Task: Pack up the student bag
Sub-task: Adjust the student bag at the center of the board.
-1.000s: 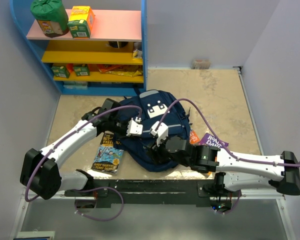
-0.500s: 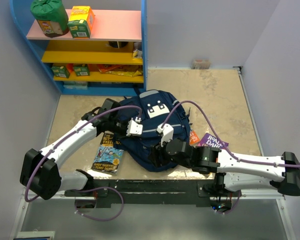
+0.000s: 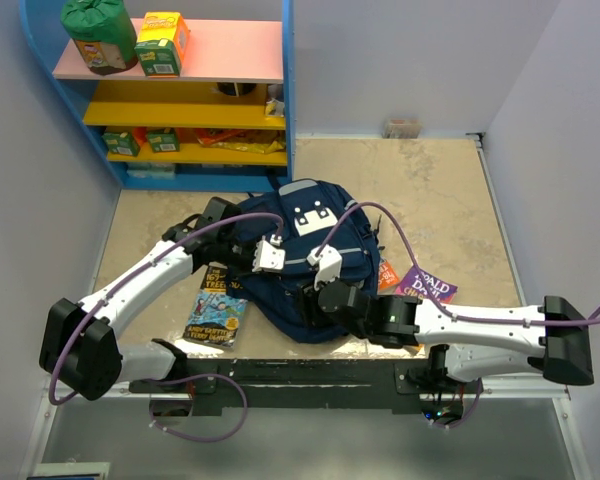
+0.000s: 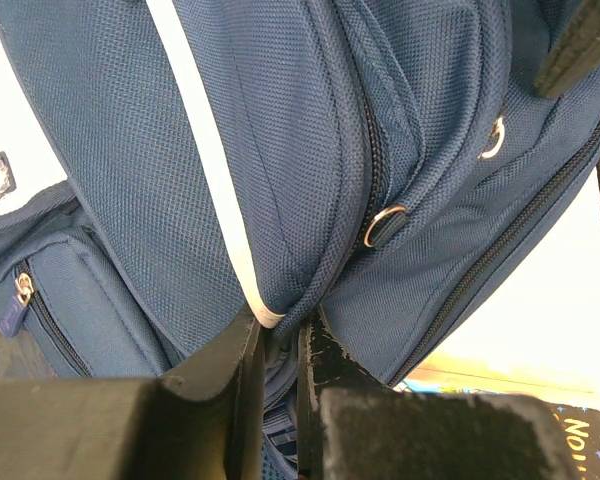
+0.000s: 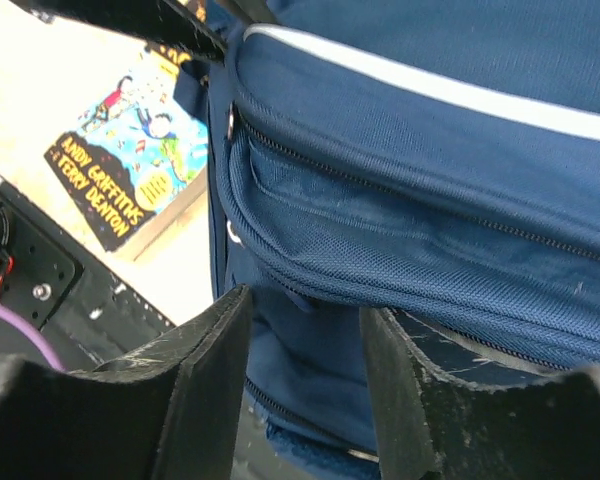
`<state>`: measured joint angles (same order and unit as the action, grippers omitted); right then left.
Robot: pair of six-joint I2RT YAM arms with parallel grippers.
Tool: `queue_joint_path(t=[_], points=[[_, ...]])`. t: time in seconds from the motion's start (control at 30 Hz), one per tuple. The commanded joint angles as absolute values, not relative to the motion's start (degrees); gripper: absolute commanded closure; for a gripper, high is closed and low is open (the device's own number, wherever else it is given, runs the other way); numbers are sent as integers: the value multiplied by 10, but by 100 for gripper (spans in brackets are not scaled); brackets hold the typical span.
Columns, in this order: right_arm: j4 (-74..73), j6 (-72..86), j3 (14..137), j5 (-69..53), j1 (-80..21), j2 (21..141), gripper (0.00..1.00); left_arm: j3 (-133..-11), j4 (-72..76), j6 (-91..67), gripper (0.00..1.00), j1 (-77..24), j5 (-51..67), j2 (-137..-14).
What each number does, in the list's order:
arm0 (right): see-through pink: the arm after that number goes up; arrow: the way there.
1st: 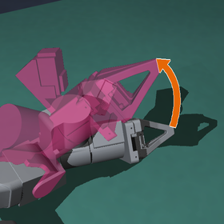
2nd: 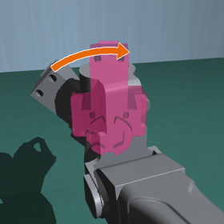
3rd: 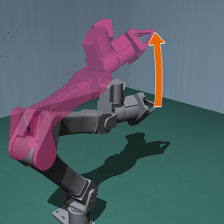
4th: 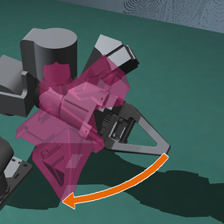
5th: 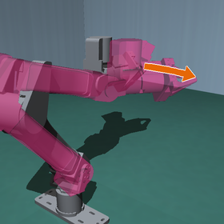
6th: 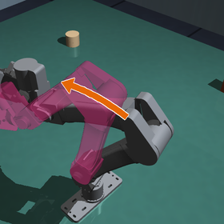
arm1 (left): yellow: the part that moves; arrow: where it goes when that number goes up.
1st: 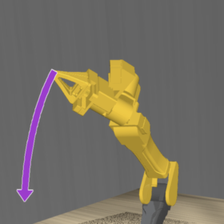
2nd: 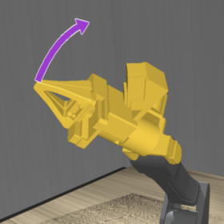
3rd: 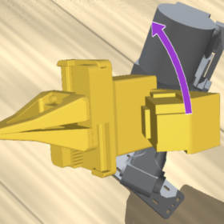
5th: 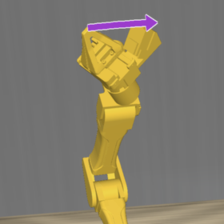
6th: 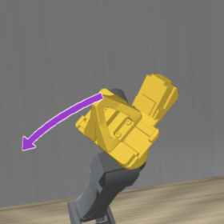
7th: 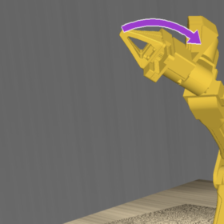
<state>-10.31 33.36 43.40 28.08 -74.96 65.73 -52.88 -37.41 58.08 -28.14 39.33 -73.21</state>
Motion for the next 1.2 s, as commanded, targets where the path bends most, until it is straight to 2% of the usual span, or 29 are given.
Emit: queue_joint_path(t=[0.0,0.17,0.37,0.47,0.5,0.6,0.87,0.97,1.03,1.07,1.1,1.17], points=[[19,283,414,307,-746,648,53,-528,-366,568,100,-272,389,-716],[89,238,387,268,-746,649,59,-527,-367,565,100,-272,391,-714],[198,217,344,222,-747,632,61,-532,-365,558,100,-272,395,-718],[249,216,313,188,-749,620,66,-538,-366,551,100,-272,406,-724],[280,217,302,182,-750,612,71,-542,-372,551,100,-272,409,-728],[279,222,288,171,-750,596,79,-548,-369,548,100,-272,412,-730],[256,231,295,177,-759,599,88,-575,-372,528,100,-272,422,-735],[252,236,299,176,-760,614,88,-583,-380,528,100,-272,425,-733],[239,241,308,185,-761,620,84,-581,-382,533,100,-272,423,-728],[231,243,312,193,-762,620,79,-580,-383,534,100,-272,422,-727],[217,247,315,206,-762,621,68,-577,-383,534,100,-272,422,-724],[198,260,329,217,-762,621,62,-572,-380,534,100,-272,424,-721]])
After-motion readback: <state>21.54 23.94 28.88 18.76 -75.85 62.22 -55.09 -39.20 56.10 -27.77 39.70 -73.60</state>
